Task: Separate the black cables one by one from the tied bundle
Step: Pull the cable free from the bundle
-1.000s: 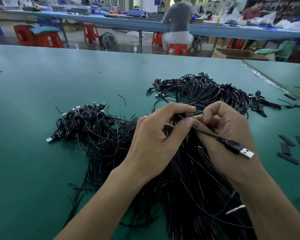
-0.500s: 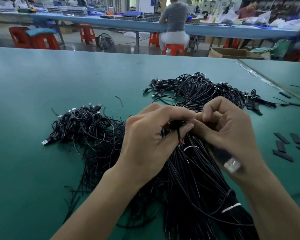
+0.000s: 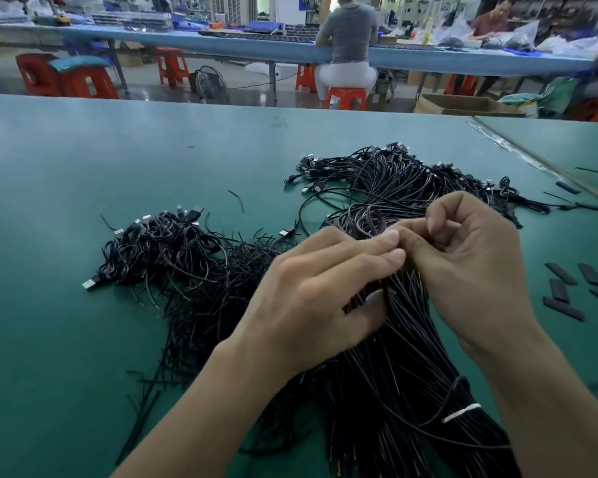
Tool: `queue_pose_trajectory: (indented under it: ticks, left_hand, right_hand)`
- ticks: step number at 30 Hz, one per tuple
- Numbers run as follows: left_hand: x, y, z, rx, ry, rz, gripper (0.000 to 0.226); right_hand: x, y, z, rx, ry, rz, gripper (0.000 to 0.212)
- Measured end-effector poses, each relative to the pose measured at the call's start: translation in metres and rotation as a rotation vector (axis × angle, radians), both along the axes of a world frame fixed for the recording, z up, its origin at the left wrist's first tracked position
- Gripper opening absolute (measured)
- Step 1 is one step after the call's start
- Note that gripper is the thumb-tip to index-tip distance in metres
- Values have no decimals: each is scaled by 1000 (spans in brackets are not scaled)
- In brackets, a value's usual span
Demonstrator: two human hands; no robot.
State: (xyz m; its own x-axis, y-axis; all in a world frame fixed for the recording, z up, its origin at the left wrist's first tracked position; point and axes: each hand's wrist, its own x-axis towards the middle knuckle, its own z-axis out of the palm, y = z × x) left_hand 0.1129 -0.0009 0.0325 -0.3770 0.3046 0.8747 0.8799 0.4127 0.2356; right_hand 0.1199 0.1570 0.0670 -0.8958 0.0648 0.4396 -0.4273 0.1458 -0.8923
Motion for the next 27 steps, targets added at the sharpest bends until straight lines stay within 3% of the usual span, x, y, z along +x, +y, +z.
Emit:
queue_pose_trajectory:
  ticks: [5,10,13,16,21,27]
  left_hand:
    - [3,-2,0,8,-46,-38,43]
    - [4,2,6,215,-257,-5,10]
    - [4,1,7,350,-509,-1,29]
    - [0,-3,8,399,-633,61,35]
    - [-3,-6,9,357,-632,-6,24]
    - [-2,-11,10,269,-544,6,37]
  right_hand:
    - [0,-3,-1,-5,39,-68,37]
    - [2,-8,3,-55,59,4,33]
    - [4,-11,2,-49,70,18,33]
    - [5,-13,2,-20,96,15,35]
    - [5,-15,1,-12,52,80,42]
    - [6,-20,-1,-114,-121,168,38]
